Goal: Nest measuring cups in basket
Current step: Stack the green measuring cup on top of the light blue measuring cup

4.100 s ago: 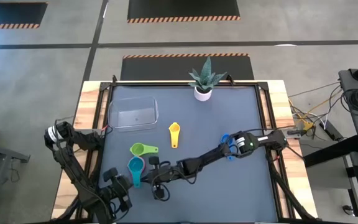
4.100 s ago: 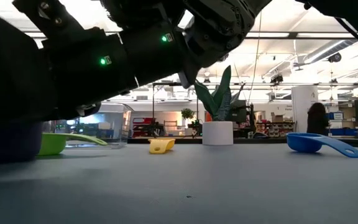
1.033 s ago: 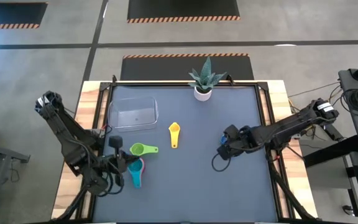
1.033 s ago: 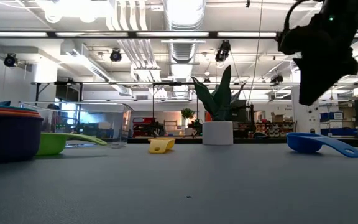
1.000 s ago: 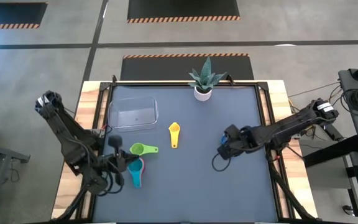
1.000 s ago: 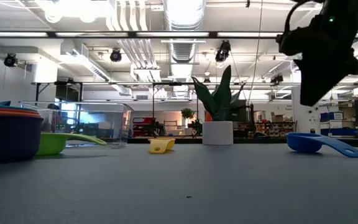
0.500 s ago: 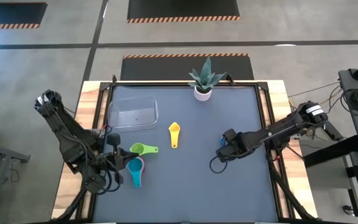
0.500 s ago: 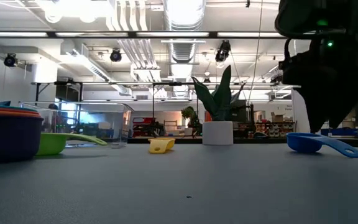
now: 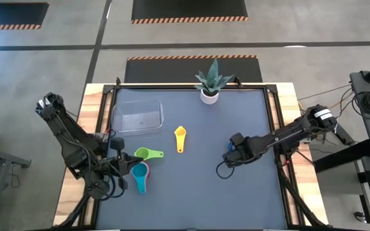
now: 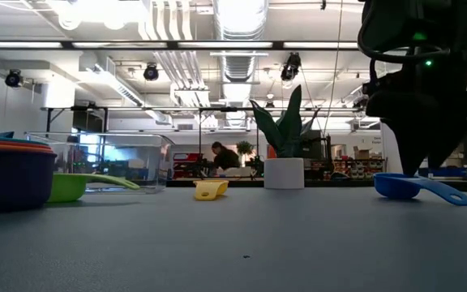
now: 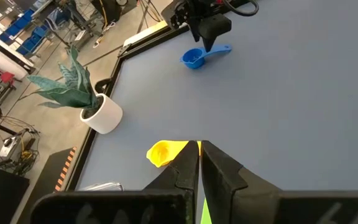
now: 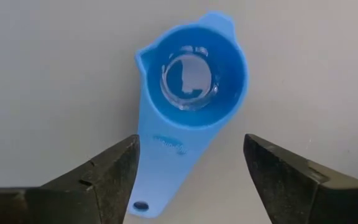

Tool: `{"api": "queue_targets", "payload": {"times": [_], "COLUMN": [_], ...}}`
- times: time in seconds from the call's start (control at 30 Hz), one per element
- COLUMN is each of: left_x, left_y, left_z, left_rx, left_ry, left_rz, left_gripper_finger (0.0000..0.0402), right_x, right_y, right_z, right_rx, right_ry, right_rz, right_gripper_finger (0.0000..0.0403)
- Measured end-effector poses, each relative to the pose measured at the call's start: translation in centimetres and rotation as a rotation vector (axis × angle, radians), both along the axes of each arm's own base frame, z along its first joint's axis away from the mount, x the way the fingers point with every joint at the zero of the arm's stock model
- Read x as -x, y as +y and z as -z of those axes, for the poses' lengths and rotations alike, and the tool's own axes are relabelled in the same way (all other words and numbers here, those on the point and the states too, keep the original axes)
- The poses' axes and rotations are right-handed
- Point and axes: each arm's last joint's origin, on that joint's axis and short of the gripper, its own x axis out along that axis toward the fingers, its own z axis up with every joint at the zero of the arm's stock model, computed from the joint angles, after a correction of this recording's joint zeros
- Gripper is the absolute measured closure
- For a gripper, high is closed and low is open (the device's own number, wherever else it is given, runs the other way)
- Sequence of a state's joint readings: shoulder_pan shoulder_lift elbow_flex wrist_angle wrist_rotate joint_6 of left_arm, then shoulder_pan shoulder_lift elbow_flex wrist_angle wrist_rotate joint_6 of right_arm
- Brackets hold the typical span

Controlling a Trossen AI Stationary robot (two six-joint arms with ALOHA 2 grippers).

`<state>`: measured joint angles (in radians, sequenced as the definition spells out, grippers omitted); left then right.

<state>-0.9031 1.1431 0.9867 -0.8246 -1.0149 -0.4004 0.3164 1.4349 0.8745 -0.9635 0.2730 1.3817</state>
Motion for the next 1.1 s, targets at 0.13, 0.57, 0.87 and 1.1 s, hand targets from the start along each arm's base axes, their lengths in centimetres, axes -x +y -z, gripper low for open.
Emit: {"api": "queue_targets", "payload": {"times": [0.13, 0.57, 0.87, 1.1], "left_x": [0.0, -0.1, -0.1, -0.1], "left_y": [0.0, 0.1, 0.0, 0.0], "left_z": [0.0, -0.2, -0.2, -0.2], "left_rx": [0.0, -0.014, 0.04, 0.083], "left_ry": [0.0, -0.056, -0.085, -0.101], "left_rz": [0.0, -0.044, -0.074, -0.095], "left_gripper_finger": [0.0402, 0.0402, 0.0402, 0.0402], "right_x": [0.0, -3.8, -10.6, -15.6], "right_y": [-0.1, -0.5, -0.7, -3.8], "right_z": [0.0, -4.5, -4.9, -0.3], "right_rx": [0.044, 0.424, 0.617, 0.666], "right_ry": [-0.006, -0.177, -0.748, -0.87], "right_rz": [-0.025, -0.453, -1.051, -1.096], "right_gripper_finger": [0.0131, 0.015, 0.0166, 0.0168]}}
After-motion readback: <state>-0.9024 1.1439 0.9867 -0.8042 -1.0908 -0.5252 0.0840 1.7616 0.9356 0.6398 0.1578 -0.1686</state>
